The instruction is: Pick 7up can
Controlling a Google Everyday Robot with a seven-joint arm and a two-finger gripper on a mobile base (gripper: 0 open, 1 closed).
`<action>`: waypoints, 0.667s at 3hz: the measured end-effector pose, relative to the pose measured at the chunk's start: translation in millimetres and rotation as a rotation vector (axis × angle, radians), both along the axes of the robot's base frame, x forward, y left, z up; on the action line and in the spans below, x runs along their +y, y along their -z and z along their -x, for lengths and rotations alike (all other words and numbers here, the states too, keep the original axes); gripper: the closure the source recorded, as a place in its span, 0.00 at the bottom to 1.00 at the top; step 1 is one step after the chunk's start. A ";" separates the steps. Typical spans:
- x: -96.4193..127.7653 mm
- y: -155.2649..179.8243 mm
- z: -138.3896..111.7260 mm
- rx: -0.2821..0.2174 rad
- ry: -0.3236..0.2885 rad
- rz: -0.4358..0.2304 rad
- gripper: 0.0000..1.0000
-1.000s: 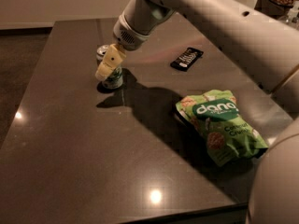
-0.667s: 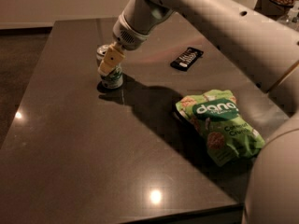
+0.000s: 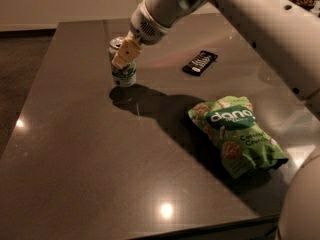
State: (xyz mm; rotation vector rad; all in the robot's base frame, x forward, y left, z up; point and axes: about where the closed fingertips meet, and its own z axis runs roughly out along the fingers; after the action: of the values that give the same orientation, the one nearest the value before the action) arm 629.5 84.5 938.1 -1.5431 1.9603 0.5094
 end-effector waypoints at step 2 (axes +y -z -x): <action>-19.0 -71.0 19.0 -0.033 -0.090 -0.070 1.00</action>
Offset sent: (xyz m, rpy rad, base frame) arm -0.0232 -0.0291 0.0962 0.0915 -0.0480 0.1088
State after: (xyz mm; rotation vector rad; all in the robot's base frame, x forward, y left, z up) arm 610.6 65.5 1009.1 -1.5907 1.8357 0.5806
